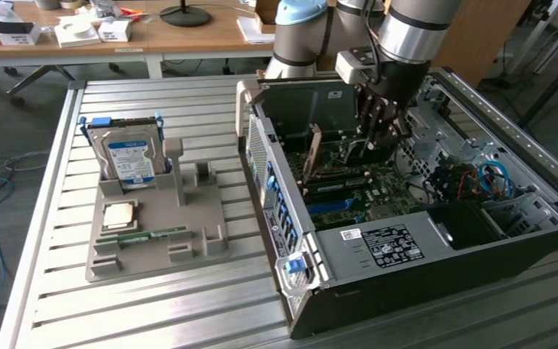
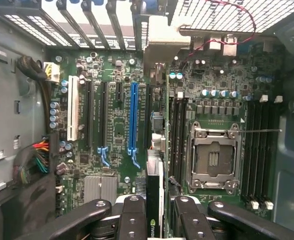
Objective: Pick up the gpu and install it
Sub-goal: 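Insert the gpu into the slot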
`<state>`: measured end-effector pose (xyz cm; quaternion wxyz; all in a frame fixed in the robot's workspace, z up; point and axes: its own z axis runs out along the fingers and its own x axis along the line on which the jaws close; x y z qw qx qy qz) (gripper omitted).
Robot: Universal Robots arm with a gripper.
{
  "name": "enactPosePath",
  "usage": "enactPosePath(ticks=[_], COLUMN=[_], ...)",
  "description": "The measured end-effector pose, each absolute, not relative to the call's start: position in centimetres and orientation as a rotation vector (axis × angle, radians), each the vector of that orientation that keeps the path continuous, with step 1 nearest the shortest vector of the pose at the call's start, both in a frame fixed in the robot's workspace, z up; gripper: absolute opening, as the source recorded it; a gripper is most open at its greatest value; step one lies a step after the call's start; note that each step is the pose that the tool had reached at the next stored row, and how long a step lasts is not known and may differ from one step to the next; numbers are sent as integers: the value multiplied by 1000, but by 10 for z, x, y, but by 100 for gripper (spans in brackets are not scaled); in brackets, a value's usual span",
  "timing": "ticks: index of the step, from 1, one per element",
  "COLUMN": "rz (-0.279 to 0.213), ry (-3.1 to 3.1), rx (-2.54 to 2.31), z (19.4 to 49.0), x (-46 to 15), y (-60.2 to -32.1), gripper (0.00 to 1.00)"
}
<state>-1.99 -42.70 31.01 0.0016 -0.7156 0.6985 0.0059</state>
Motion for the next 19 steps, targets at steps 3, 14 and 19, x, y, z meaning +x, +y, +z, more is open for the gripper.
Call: enactPosePath(ticks=[3, 14, 19], rz=[19, 19, 19], ry=[2192, 2192, 2192], rx=[-2245, -2245, -2245], z=[310, 310, 310], x=[-20, -20, -20], y=[-429, -440, -440], gripper=[26, 26, 26])
